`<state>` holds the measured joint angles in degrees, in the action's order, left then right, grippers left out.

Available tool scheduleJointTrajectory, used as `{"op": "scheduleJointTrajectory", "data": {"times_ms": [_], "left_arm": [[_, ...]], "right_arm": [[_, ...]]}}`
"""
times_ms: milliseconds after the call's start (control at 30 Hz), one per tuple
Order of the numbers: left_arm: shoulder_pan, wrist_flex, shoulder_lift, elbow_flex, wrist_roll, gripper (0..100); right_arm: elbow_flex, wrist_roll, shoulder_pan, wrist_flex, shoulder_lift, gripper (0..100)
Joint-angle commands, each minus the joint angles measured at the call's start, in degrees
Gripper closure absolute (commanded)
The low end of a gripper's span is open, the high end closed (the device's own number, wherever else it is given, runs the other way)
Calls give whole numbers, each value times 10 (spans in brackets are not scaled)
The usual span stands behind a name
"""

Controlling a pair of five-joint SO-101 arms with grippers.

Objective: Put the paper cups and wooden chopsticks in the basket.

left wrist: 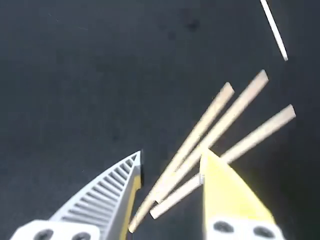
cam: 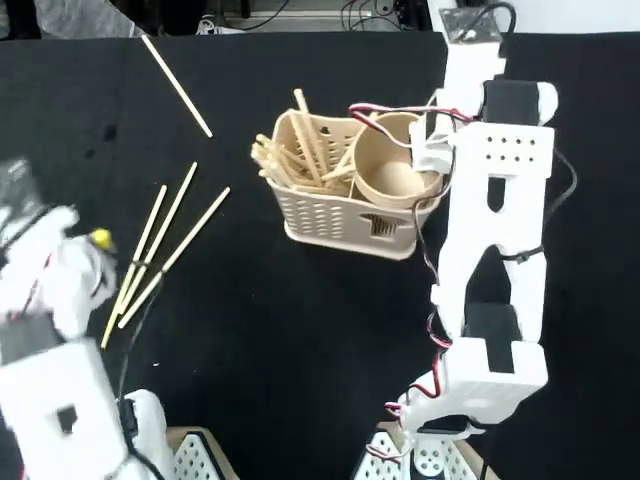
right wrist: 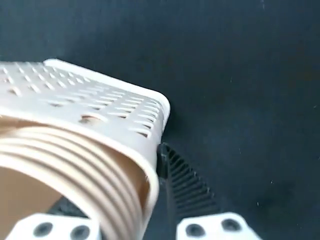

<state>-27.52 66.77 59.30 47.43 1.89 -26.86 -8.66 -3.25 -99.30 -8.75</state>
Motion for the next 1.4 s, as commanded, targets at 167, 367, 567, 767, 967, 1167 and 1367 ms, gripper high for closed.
{"op": "scheduleJointTrajectory", "data": {"times_ms": [167,367,567,767,967,1167,1367], "left_arm": [[84,1,-329,-213,104,803],[153,63,-503,-310,196,801],[164,67,-636,-386,239,752],[144,63,-763,-479,258,750],[141,68,-915,-583,267,780],[146,135,-968,-667,268,916],[148,220,-968,-704,268,972]], "right_arm": [[-4,-25,-7,-18,-3,766],[-53,-28,-7,-17,0,642],[-106,-23,-12,-19,0,642],[-105,-4,-12,-19,30,642],[-99,-4,-12,-19,76,642],[-46,-6,-12,-18,105,642],[-32,-4,-12,-18,108,642]]}}
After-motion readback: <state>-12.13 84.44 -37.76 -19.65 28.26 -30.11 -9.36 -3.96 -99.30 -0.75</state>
